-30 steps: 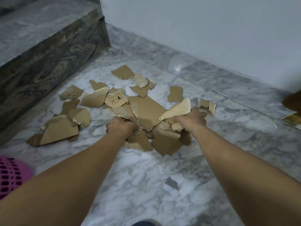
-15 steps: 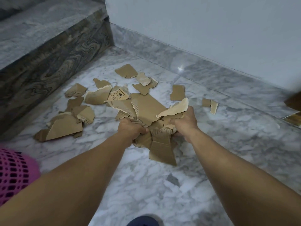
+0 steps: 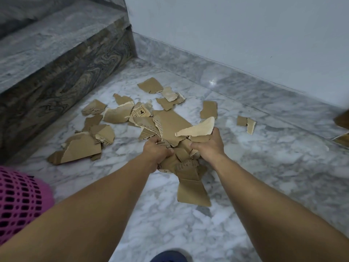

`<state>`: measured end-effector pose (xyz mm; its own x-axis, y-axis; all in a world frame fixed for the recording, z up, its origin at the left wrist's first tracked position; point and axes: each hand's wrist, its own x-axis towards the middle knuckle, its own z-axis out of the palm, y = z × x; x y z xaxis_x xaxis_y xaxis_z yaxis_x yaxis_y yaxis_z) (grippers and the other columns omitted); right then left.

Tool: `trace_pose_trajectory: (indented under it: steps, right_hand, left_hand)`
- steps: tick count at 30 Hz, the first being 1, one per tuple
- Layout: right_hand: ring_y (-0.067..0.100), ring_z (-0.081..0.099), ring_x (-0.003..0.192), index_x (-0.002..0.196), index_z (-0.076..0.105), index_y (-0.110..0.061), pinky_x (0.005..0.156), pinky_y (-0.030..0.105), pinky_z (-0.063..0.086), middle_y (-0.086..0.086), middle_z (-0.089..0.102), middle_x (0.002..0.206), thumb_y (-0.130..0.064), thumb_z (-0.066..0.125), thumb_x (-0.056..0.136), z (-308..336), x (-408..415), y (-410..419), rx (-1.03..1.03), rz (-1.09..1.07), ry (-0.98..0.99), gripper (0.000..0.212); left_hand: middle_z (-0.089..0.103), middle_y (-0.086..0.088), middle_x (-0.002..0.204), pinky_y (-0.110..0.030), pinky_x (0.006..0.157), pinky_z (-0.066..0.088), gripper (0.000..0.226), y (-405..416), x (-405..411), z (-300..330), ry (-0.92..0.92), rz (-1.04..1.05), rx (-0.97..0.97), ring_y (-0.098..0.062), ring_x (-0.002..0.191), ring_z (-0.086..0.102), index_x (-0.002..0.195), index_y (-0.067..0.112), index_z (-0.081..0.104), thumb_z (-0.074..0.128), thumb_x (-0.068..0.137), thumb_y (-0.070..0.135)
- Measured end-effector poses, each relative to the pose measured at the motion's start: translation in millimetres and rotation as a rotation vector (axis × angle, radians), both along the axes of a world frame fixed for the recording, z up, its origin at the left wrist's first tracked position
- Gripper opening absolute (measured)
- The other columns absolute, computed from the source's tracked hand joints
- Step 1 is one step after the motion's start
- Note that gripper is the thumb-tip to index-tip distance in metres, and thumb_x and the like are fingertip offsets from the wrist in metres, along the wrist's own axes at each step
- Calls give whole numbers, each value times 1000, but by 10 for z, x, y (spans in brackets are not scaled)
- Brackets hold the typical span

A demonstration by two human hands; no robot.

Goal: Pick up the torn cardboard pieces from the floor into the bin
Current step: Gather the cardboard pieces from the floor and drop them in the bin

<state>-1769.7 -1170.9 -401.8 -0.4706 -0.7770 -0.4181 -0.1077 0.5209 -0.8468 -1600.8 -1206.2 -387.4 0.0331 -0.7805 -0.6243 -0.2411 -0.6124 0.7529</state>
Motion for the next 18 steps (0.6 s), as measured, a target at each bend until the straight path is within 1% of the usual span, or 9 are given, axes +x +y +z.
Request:
trace_pose_trajectory:
  steps: [3, 6, 9, 10, 11, 13, 15, 17, 18]
  right_hand:
    - [20, 59, 100, 115, 45, -27, 83, 33, 52, -12, 58, 95, -7, 80, 69, -25, 4, 6, 14, -26, 22, 61]
    - [22, 60, 98, 118, 46, -25, 88, 39, 55, -6, 60, 99, -5, 78, 67, -35, -98, 34, 21, -34, 54, 64]
    - [22, 59, 100, 119, 46, -23, 86, 34, 52, -6, 59, 99, -3, 79, 68, -37, -269, 66, 23, -32, 67, 65]
    - [22, 59, 101, 118, 46, -23, 84, 33, 52, -8, 58, 96, -2, 79, 68, -40, -315, 75, 23, -25, 60, 64]
    - [22, 59, 102, 118, 46, -23, 83, 32, 51, -8, 58, 97, -1, 80, 67, -42, -348, 79, 22, -17, 55, 64]
    - [22, 58, 104, 124, 46, -22, 79, 31, 51, -3, 60, 107, -2, 80, 67, -48, -379, 83, 25, 0, 44, 69]
    - [22, 58, 103, 130, 45, -22, 76, 29, 49, 0, 59, 113, -3, 79, 68, -53, -376, 79, 24, 11, 42, 73]
    - [22, 58, 101, 130, 44, -23, 72, 28, 48, -1, 59, 109, -5, 79, 68, -50, -369, 82, 20, 13, 56, 73]
    - [22, 58, 100, 129, 45, -24, 70, 28, 49, -2, 59, 106, -6, 79, 68, -50, -369, 88, 15, 14, 62, 72]
  left_hand:
    - [64, -9, 106, -28, 68, 51, 46, -2, 42, -41, -30, -7, 25, -26, 96, 61, 112, 10, 59, 80, 73, -1]
    - [60, -3, 86, -26, 61, 50, 31, -30, 128, -37, -74, 2, 18, -21, 87, 58, 95, 12, 58, 78, 76, -2]
    - [58, -4, 78, -33, 82, 53, 26, -79, 271, 13, -91, 8, 25, -21, 81, 59, 88, 10, 57, 77, 77, -2]
    - [63, -8, 83, -38, 88, 54, 26, -98, 317, 24, -59, 22, 42, -25, 85, 63, 91, 8, 59, 77, 76, -2]
    - [67, -15, 92, -48, 88, 55, 28, -98, 343, 74, -6, 26, 69, -31, 91, 66, 95, 5, 61, 78, 74, -3]
    - [67, -24, 111, -64, 72, 55, 38, -148, 352, 149, 147, 56, 113, -41, 97, 66, 107, -2, 61, 78, 74, -3]
    - [62, -24, 121, -64, 59, 55, 57, -264, 312, 153, 241, 165, 101, -42, 98, 65, 124, -4, 52, 79, 74, 1]
    - [61, -21, 122, -57, 61, 58, 65, -402, 241, 107, 285, 299, 85, -39, 98, 66, 129, -2, 49, 81, 74, 6]
    - [64, -20, 118, -52, 66, 60, 61, -422, 183, 102, 275, 357, 78, -37, 95, 67, 125, -1, 53, 83, 73, 10]
